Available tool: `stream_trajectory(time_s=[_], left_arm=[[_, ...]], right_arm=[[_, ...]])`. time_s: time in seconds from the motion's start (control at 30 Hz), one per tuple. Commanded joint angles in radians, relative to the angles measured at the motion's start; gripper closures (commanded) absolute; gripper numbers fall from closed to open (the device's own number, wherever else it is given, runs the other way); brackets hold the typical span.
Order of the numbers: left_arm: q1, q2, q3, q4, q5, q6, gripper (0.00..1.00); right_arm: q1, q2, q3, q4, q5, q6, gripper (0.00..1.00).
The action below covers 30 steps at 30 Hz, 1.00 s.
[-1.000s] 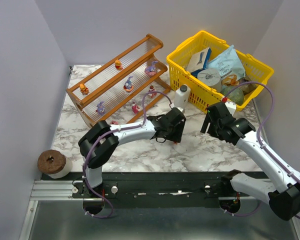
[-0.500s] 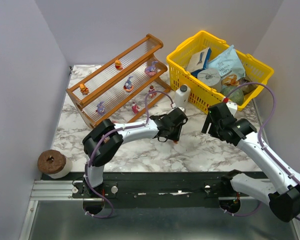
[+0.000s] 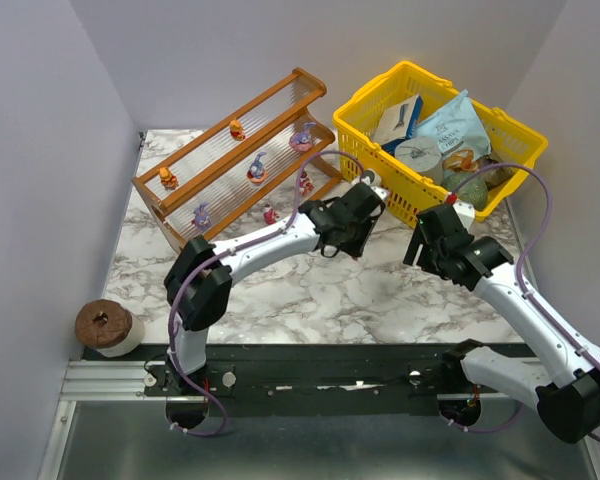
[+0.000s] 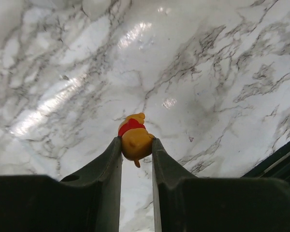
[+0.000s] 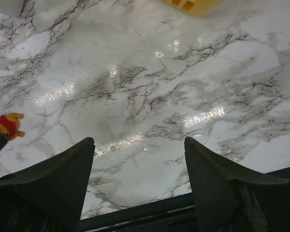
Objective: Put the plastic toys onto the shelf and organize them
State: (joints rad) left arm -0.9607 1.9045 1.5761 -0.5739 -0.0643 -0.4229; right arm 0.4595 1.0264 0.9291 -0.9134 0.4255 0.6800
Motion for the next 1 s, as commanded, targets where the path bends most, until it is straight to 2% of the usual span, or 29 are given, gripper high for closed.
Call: stream_trajectory(time_s=[0.0,0.17,0.37,0.5,0.6,0.77,0.87,0.9,0.97], left_arm=[[0.092,-0.09,0.174,-0.211,0.096,0.227,1.0],[0.193,-0.122,0.402,-0.418,0.181,0.364,1.0],[0.289,-0.059,0.758,-0.595,0.164,0.444,1.0],[0.43,-0.035,0.898,-0.595,0.213,0.438,1.0],[0.482,-0.022,0.949,-0.583,0.234,0.449,1.0],[0.559,-0.032,0.935,-0.528,0.248,0.481,1.0],[0.583,-0.027,0.937,-0.518,0.273,0.481,1.0],[0.586,-0.024,0.935,-0.515,0.282,0.481,1.0],[0.591,-0.027,0.935,-0.512,0.308,0.469,1.0]], right_arm=[[-0.013,0.009,0.025,0.036,0.032,-0.028,0.18],[-0.021,0.032,0.048,0.062,0.036,-0.049,0.18],[-0.027,0.078,0.088,0.094,0.042,-0.082,0.18],[-0.032,0.116,0.12,0.12,0.032,-0.099,0.18],[-0.033,0.156,0.143,0.137,0.012,-0.112,0.18],[-0.033,0.19,0.197,0.211,-0.051,-0.183,0.18],[-0.032,0.161,0.185,0.371,-0.206,-0.302,0.19],[-0.032,0.141,0.179,0.428,-0.275,-0.394,0.18],[-0.03,0.132,0.181,0.575,-0.507,-0.462,0.18]])
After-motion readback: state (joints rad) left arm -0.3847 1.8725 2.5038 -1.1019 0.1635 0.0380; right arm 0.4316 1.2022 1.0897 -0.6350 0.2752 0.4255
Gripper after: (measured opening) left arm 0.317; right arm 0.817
